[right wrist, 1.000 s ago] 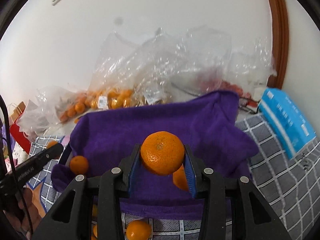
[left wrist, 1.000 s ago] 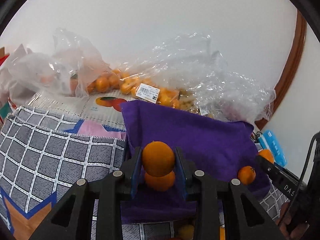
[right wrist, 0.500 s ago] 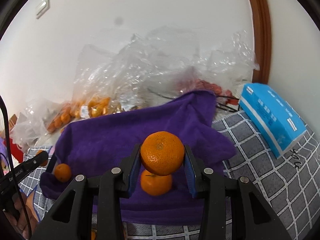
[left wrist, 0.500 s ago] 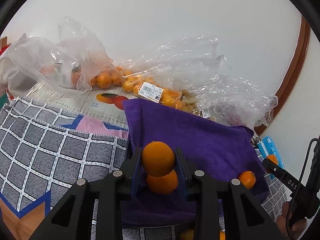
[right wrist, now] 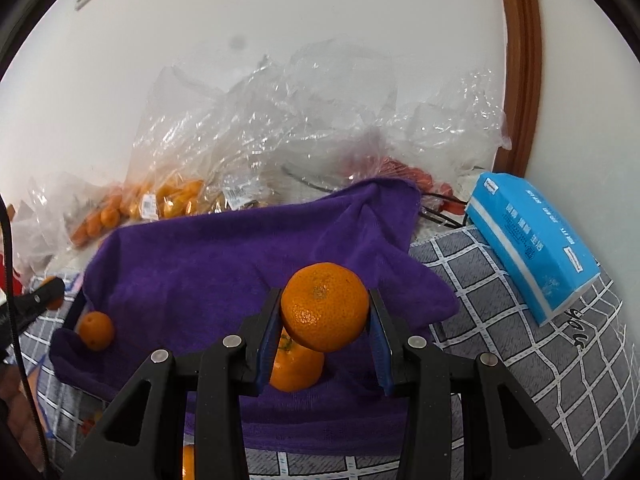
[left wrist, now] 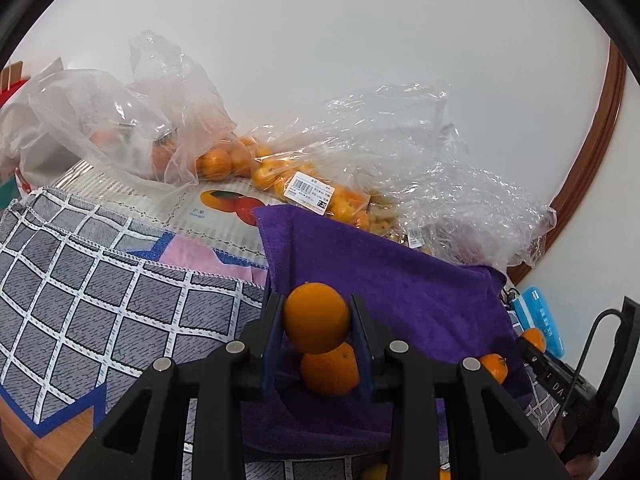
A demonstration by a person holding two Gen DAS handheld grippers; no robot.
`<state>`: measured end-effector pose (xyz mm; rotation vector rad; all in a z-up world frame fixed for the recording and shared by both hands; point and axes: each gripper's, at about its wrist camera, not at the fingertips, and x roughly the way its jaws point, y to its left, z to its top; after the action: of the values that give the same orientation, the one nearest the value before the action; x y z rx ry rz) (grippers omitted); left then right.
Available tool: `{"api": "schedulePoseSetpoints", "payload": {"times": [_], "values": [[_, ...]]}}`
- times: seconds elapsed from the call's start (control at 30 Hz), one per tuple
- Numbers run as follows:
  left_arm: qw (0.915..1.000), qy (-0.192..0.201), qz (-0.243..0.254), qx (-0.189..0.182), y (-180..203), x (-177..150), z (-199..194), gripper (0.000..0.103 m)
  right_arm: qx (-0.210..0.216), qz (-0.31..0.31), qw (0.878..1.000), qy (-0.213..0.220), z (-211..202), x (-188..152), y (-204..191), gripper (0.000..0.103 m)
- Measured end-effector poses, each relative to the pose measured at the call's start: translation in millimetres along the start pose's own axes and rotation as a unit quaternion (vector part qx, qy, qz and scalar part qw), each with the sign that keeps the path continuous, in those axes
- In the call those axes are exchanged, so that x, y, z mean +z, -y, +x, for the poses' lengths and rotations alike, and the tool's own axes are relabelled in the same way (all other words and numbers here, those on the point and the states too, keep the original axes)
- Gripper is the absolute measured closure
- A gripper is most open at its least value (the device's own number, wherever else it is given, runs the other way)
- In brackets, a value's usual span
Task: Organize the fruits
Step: 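Lower the oranges onto the purple towel and open both tools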
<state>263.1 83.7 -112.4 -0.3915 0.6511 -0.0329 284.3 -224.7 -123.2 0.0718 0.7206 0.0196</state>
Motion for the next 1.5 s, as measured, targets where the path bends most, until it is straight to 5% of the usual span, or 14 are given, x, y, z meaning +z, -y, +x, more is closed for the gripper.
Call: {"api": "schedulePoseSetpoints", "payload": {"times": [0.37,0.63,1.1,1.5], "values": [[0.9998,-0.006,-0.007,-0.015,-0.7,-2.7,1.0,0.073,0.085,-0.004,0.996,-0.027,7.4,-8.5,-19.6,0.062],[0.9981,-0.023,0.027,-0.05,18.4,-11.4,3.7,0.073,0.107,-0.053,0.993,-0.024,2.7,-15.1,-45.0,0.062],[0.9961,-0.048,0.036,-0.066,26.2,-20.4,10.1,0.073,0.095,-0.096,0.987,-0.082,25.2,-29.4,-59.2,0.062],[0.9951,-0.058,0.044,-0.066,29.5,-23.2,14.3,0.073,0.117,-0.083,0.989,-0.026,-3.6,-21.6,-54.4,0.053]]}}
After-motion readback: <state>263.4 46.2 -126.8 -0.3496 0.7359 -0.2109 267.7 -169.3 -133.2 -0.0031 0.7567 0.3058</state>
